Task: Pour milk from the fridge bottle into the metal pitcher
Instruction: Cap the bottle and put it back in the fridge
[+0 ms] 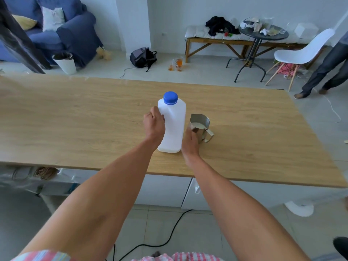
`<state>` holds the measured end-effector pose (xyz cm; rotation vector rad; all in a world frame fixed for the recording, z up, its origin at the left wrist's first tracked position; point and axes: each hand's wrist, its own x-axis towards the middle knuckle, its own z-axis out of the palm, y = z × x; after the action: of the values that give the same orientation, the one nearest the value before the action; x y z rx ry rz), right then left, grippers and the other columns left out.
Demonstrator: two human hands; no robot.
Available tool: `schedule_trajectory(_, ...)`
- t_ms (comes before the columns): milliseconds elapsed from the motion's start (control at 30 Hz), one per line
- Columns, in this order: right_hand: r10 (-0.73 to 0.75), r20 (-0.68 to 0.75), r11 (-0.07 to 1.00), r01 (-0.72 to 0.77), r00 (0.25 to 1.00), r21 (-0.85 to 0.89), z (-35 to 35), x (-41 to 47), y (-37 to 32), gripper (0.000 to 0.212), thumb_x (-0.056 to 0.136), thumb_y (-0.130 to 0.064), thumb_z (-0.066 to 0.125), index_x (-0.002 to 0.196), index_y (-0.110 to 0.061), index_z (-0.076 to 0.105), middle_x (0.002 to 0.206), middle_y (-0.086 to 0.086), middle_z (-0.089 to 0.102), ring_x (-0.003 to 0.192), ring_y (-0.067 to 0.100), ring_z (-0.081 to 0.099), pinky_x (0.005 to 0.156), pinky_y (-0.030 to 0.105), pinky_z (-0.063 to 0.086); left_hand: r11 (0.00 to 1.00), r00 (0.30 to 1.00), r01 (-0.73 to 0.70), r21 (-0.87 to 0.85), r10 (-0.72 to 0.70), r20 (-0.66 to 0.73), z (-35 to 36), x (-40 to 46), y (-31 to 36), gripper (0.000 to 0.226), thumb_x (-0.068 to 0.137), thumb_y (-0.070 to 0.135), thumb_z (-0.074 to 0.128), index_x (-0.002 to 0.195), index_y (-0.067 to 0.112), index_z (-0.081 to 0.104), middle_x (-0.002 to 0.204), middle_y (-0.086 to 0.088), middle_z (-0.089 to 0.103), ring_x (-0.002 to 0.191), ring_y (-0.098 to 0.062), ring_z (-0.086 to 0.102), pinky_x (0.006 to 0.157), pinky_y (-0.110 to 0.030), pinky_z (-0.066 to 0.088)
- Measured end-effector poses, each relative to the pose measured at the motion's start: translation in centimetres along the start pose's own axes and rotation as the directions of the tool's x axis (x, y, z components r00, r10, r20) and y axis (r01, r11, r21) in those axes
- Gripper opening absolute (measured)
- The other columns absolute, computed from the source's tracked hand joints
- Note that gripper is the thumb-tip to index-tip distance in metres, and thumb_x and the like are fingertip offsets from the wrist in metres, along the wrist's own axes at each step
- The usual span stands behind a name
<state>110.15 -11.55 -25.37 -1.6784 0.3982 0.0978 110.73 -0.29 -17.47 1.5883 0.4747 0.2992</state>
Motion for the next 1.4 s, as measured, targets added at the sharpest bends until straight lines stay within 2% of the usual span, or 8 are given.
schedule_trajectory(100, 0.287, 0.200, 0.943, -0.313, 0.937, 0.113, 0.6, 0.2, 0.0, 0.055, 0.100, -0.063, 0.027, 0.131, -0.030, 0.058, 0.122, -0.008, 0.064, 0.115, 0.018, 0.057, 0.103, 0.041, 0.045, 1.000, 1.000, -0.007, -0.002, 0.007, 0.029, -0.2, -0.3, 0.3, 0.037, 0.096, 0.021, 0.033, 0.061, 0.019, 0.021, 0.050, 0.008, 0.026, 0.050, -0.014, 0.021, 0.043, -0.023, 0.018)
schedule_trajectory(233, 0.351, 0.244, 0.878, -0.409, 0.904, 0.251, 1.1, 0.6, -0.4, 0.054, 0.094, -0.069, 0.041, 0.131, -0.035, 0.061, 0.124, -0.009, 0.070, 0.113, 0.017, 0.065, 0.105, 0.044, 0.049, 1.000, 0.999, -0.010, -0.018, 0.011, 0.047, -0.6, -0.7, 0.5, 0.038, 0.095, 0.022, 0.034, 0.060, 0.019, 0.021, 0.048, 0.010, 0.027, 0.050, -0.014, 0.022, 0.048, -0.027, 0.019)
schedule_trajectory(500, 0.322, 0.254, 0.909, -0.372, 0.912, 0.186, 0.0, -1.2, -1.6, 0.046, 0.096, -0.064, 0.044, 0.123, -0.034, 0.066, 0.117, -0.006, 0.074, 0.106, 0.017, 0.068, 0.086, 0.040, 0.057, 0.997, 0.997, -0.022, -0.074, 0.027, 0.072, -1.3, -1.8, 1.5, 0.042, 0.094, 0.018, 0.034, 0.055, 0.024, 0.019, 0.052, 0.007, 0.024, 0.053, -0.015, 0.018, 0.050, -0.029, 0.016)
schedule_trajectory(667, 0.276, 0.285, 0.936, -0.324, 0.918, 0.138, -1.0, -1.8, -1.5, 0.043, 0.099, -0.061, 0.038, 0.118, -0.033, 0.065, 0.119, -0.002, 0.071, 0.110, 0.021, 0.065, 0.098, 0.047, 0.053, 0.995, 0.997, -0.052, -0.090, 0.056, 0.046, -1.4, -2.8, 1.9, 0.047, 0.097, 0.026, 0.040, 0.055, 0.024, 0.020, 0.054, 0.004, 0.023, 0.056, -0.018, 0.019, 0.052, -0.031, 0.017)
schedule_trajectory(867, 0.235, 0.371, 0.962, -0.271, 0.898, 0.046, -1.5, -1.2, -1.1, 0.052, 0.102, -0.062, 0.033, 0.122, -0.025, 0.063, 0.114, 0.003, 0.072, 0.103, 0.023, 0.067, 0.088, 0.042, 0.056, 0.991, 0.994, -0.067, -0.117, 0.056, -0.095, -1.7, -4.5, 2.0, 0.049, 0.095, 0.036, 0.046, 0.054, 0.023, 0.021, 0.056, 0.001, 0.023, 0.058, -0.020, 0.020, 0.055, -0.035, 0.019)
schedule_trajectory(1033, 0.206, 0.516, 0.977, -0.204, 0.831, -0.061, -1.0, -1.5, -0.6, 0.052, 0.101, -0.062, 0.029, 0.102, -0.024, 0.065, 0.083, -0.002, 0.069, 0.074, 0.020, 0.061, 0.062, 0.028, 0.048, 0.995, 0.972, -0.055, -0.085, 0.033, -0.234, -2.9, -6.2, 1.8, 0.051, 0.098, 0.036, 0.044, 0.054, 0.023, 0.021, 0.054, 0.003, 0.022, 0.056, -0.019, 0.019, 0.053, -0.031, 0.018)
schedule_trajectory(1200, 0.200, 0.638, 0.979, -0.127, 0.743, -0.159, 1.0, -3.7, 0.2, 0.064, 0.099, -0.063, 0.031, 0.120, -0.016, 0.069, 0.092, 0.003, 0.074, 0.070, 0.020, 0.068, 0.062, 0.029, 0.055, 0.998, 0.899, -0.011, -0.064, -0.018, -0.437, -6.4, -9.0, 1.0, 0.054, 0.098, 0.040, 0.042, 0.050, 0.021, 0.026, 0.052, 0.002, 0.028, 0.051, -0.017, 0.024, 0.051, -0.029, 0.023)
schedule_trajectory(1400, 0.204, 0.760, 0.974, -0.045, 0.617, -0.224, 5.2, -10.2, 0.0, 0.056, 0.104, -0.059, 0.030, 0.117, -0.019, 0.066, 0.102, 0.001, 0.073, 0.079, 0.017, 0.067, 0.066, 0.030, 0.057, 0.989, 0.773, -0.055, -0.139, -0.046, -0.633, -13.2, -13.0, 0.9, 0.052, 0.094, 0.038, 0.046, 0.048, 0.023, 0.029, 0.049, 0.003, 0.031, 0.048, -0.016, 0.027, 0.053, -0.030, 0.025)
